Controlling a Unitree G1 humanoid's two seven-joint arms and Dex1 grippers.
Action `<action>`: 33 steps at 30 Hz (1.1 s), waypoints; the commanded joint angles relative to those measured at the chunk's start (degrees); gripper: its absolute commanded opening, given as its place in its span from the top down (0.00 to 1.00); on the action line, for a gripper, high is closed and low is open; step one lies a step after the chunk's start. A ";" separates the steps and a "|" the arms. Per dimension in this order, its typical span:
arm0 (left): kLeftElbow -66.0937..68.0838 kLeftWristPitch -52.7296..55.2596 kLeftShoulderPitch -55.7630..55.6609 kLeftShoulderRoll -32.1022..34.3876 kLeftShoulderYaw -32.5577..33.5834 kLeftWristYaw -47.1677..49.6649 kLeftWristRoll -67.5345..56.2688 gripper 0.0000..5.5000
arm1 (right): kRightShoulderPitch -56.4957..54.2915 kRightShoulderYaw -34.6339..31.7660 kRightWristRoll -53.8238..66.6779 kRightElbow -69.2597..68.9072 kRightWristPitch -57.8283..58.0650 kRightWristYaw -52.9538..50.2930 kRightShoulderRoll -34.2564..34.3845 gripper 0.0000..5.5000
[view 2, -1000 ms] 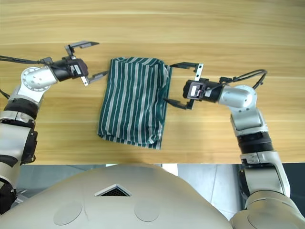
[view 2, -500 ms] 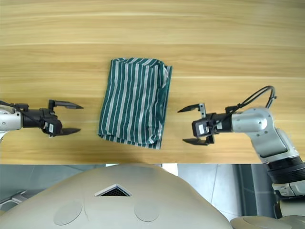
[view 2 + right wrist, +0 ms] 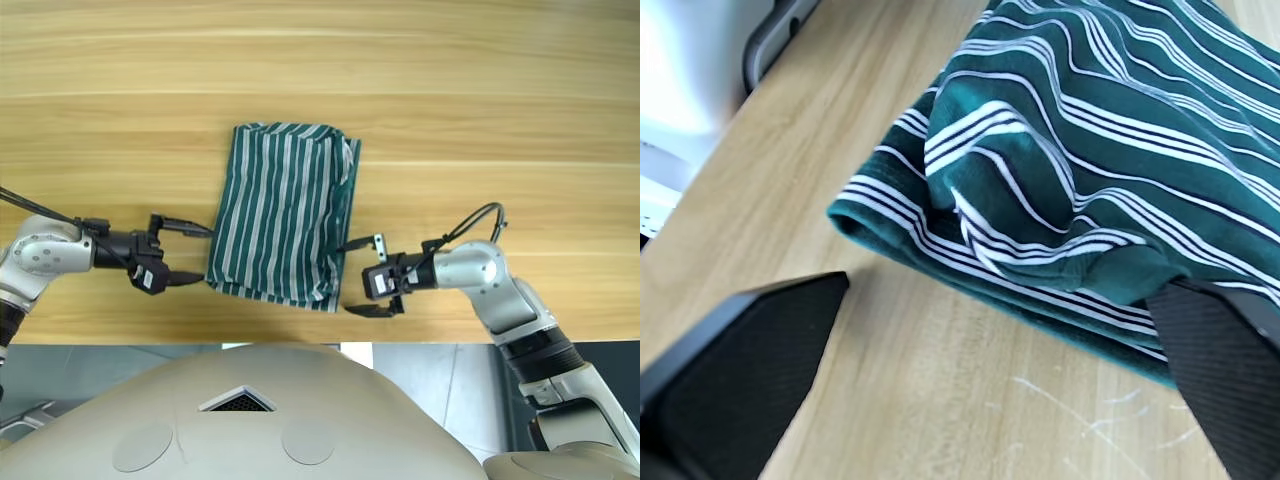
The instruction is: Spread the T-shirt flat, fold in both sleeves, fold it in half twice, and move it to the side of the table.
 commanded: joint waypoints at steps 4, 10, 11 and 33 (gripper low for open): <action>-1.03 2.63 -0.18 0.70 -2.98 -3.77 0.03 0.17 | 1.13 -3.44 1.55 -3.68 -0.24 -0.55 -2.59 0.02; -2.33 3.52 0.13 1.05 -3.18 -4.04 -0.60 0.17 | 4.20 -6.81 2.41 -6.07 -1.34 -1.02 -5.65 0.02; -2.38 3.65 -0.13 1.04 -3.29 -4.30 -0.73 0.17 | 4.67 -6.68 2.32 -6.49 -1.37 -1.22 -5.63 0.02; 2.64 0.47 -1.61 0.67 -4.83 -4.90 1.38 0.27 | 1.00 1.03 5.28 -0.07 -2.20 1.99 1.64 0.02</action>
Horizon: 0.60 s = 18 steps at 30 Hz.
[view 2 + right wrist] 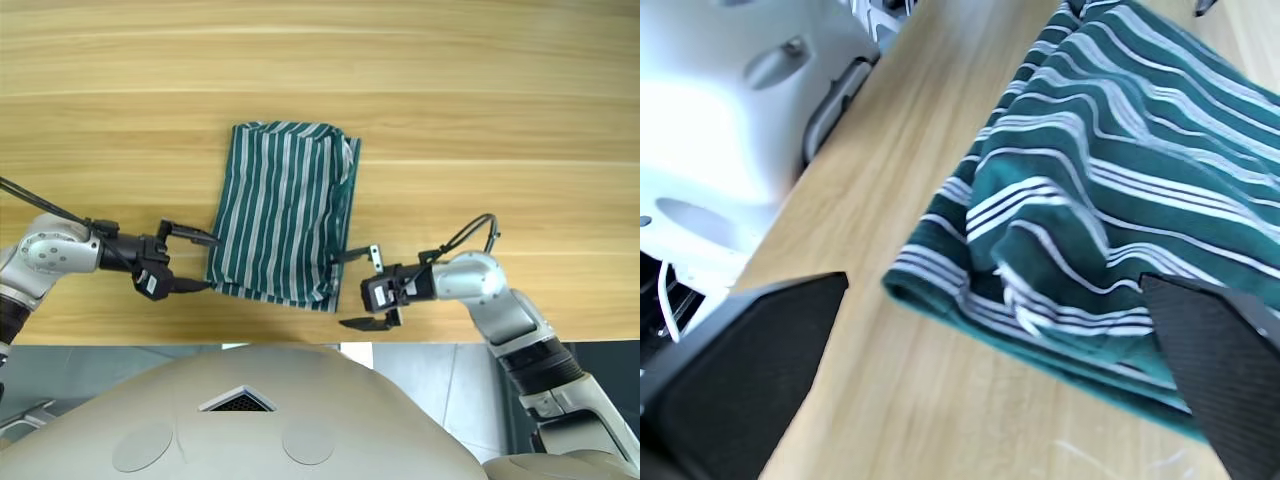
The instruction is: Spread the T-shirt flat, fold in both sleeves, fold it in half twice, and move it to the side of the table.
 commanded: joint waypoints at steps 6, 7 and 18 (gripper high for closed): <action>3.13 0.28 -0.21 0.66 -2.52 -1.82 3.79 0.45 | -1.71 0.71 1.73 1.01 -1.29 0.93 1.22 0.14; 3.19 0.26 -0.25 0.68 -2.64 -1.86 3.74 0.48 | -1.71 0.81 1.75 1.03 -1.36 0.90 1.22 0.17; 2.72 0.47 0.04 0.87 -2.70 -2.01 3.10 0.82 | -2.47 1.47 1.30 2.42 -1.39 1.27 2.06 0.55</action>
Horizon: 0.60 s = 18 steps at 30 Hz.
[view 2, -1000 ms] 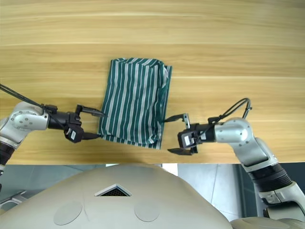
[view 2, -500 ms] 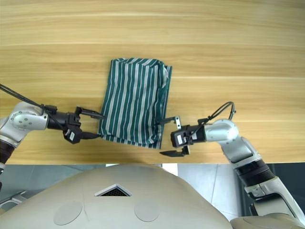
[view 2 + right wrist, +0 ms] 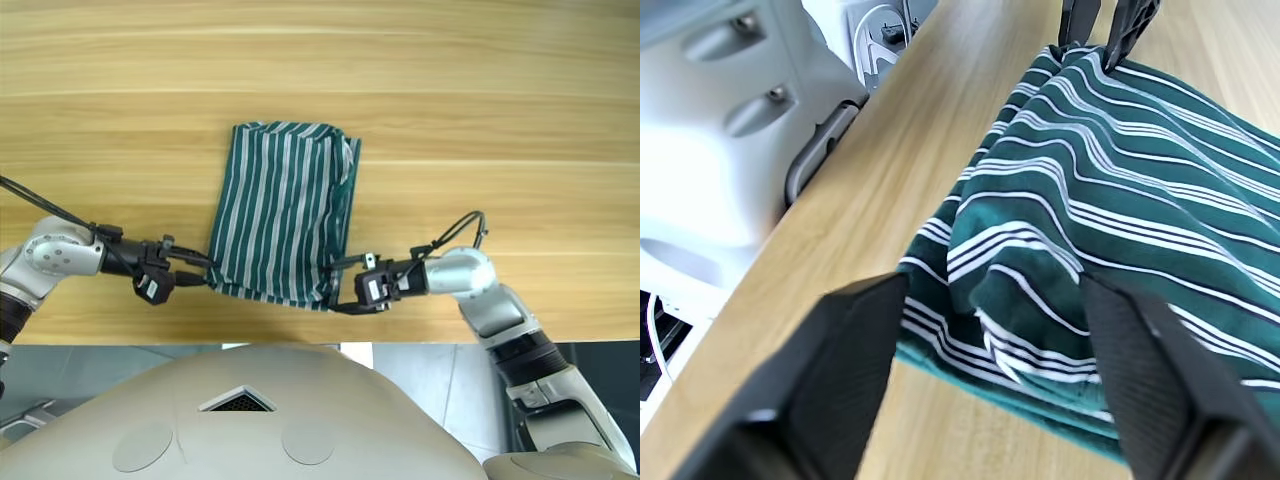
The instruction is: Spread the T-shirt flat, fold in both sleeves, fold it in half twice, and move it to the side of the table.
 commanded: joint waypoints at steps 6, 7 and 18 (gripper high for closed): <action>0.27 1.82 0.53 0.75 -0.50 -1.03 2.22 0.96 | -0.71 -0.81 0.75 0.37 1.14 0.62 -0.90 0.67; 0.20 1.86 0.48 0.73 -0.44 -0.99 2.19 0.97 | -0.60 -1.26 1.11 -0.08 1.51 0.60 -1.27 0.64; -0.45 2.64 -0.05 -0.20 -0.43 -0.80 1.86 0.98 | 1.43 -2.04 -1.85 -1.56 2.45 0.63 -4.28 0.29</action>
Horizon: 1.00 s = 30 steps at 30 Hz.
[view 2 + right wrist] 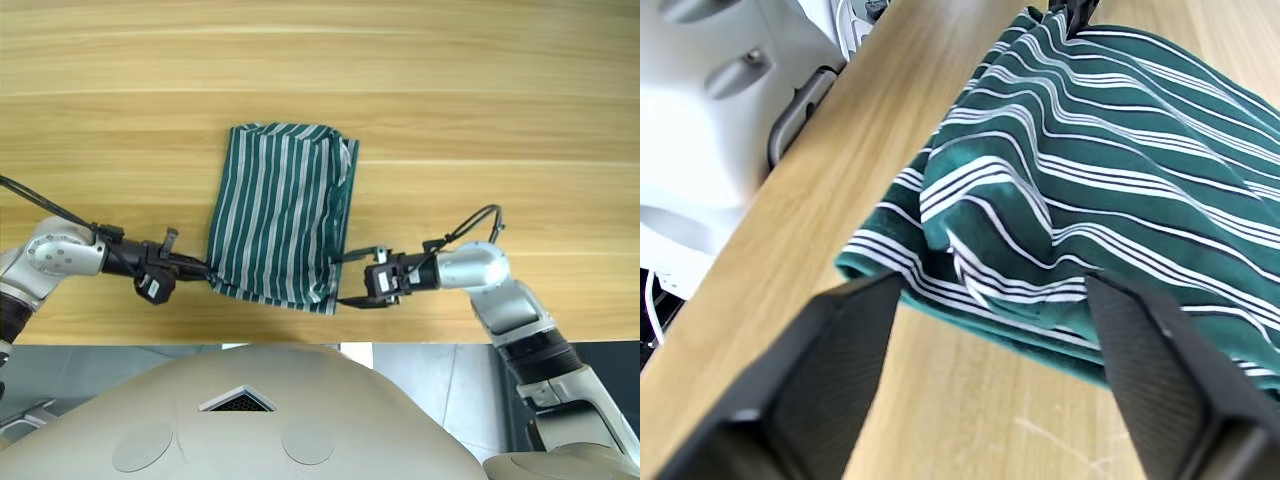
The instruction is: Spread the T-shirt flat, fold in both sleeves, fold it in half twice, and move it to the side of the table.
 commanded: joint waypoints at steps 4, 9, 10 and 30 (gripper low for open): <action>0.14 1.70 -0.43 -0.30 -0.63 -0.95 1.50 0.98 | 1.24 4.37 -2.66 1.63 0.73 2.57 -0.31 0.25; -0.59 1.90 -0.20 0.09 -0.56 -1.29 1.16 0.98 | 0.32 6.26 -1.22 3.13 1.03 4.56 0.85 0.25; -0.72 1.97 -0.14 0.18 -0.53 -1.34 1.09 0.98 | -0.14 6.57 -1.18 3.78 0.98 4.86 1.37 0.25; -1.74 2.49 0.14 0.00 -0.56 -1.70 0.58 0.98 | -1.53 5.86 -2.32 3.11 -1.31 2.69 2.85 0.41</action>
